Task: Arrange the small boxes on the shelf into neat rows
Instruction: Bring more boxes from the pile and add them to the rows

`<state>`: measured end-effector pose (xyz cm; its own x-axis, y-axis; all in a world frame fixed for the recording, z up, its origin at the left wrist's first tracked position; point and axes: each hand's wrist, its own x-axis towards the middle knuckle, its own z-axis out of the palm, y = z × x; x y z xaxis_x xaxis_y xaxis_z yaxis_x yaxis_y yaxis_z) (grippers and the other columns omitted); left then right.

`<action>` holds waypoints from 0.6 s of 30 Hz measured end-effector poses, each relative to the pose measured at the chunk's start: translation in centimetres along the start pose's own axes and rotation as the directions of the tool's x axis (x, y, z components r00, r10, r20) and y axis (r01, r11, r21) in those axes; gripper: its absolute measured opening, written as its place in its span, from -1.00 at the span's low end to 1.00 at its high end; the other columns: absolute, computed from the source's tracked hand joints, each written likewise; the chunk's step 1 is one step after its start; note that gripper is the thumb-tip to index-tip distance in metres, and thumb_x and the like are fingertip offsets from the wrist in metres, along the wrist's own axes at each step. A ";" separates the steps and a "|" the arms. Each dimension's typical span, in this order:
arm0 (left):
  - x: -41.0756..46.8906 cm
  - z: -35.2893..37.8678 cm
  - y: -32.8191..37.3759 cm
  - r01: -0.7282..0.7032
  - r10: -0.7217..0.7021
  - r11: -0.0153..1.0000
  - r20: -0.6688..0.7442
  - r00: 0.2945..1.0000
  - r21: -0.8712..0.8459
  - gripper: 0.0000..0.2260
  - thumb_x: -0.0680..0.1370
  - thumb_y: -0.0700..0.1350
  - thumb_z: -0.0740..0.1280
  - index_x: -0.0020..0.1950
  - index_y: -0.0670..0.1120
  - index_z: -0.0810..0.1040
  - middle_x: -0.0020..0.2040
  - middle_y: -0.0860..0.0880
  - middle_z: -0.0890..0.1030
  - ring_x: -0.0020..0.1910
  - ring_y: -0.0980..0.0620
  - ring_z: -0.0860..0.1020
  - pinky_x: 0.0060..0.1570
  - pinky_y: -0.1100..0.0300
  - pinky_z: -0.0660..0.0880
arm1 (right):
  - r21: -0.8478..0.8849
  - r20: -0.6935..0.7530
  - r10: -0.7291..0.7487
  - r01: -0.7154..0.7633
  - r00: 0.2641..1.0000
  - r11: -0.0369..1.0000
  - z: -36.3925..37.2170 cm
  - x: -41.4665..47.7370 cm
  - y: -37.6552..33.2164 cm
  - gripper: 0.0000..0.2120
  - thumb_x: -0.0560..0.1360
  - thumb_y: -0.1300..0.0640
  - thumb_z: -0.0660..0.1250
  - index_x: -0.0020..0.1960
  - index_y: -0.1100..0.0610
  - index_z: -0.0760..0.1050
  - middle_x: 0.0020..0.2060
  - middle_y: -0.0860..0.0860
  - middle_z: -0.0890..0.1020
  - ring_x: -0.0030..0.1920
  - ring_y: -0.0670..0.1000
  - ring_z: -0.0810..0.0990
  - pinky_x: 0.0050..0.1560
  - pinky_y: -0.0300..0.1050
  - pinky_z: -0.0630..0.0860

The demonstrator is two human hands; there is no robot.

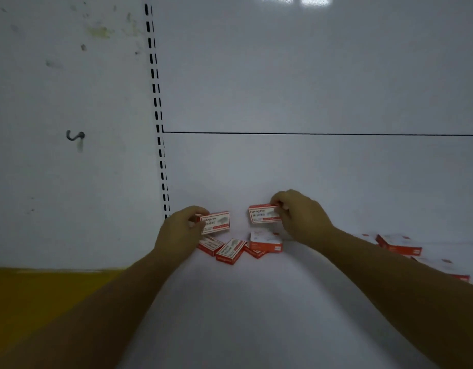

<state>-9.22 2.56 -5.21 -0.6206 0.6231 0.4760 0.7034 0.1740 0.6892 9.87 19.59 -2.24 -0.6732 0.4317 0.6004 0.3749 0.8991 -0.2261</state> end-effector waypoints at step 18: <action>-3.4 -2.7 0.5 0.041 0.034 0.909 0.172 0.984 -0.414 -0.58 0.33 -0.36 0.46 0.12 -0.03 0.56 -0.09 0.08 0.63 -0.20 0.09 0.64 -0.31 0.29 0.58 | 0.622 0.149 0.381 -0.386 0.913 0.681 -3.6 -5.6 -5.3 -0.60 0.27 0.43 0.47 -0.04 0.04 0.56 -0.10 -0.03 0.66 -0.14 -0.09 0.64 -0.21 -0.30 0.58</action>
<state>-7.64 -1.56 -5.00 -0.5271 0.7509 0.3979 0.4709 -0.1316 0.8723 13.88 12.14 -1.65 -0.5663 0.7473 0.3476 0.1184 0.4912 -0.8630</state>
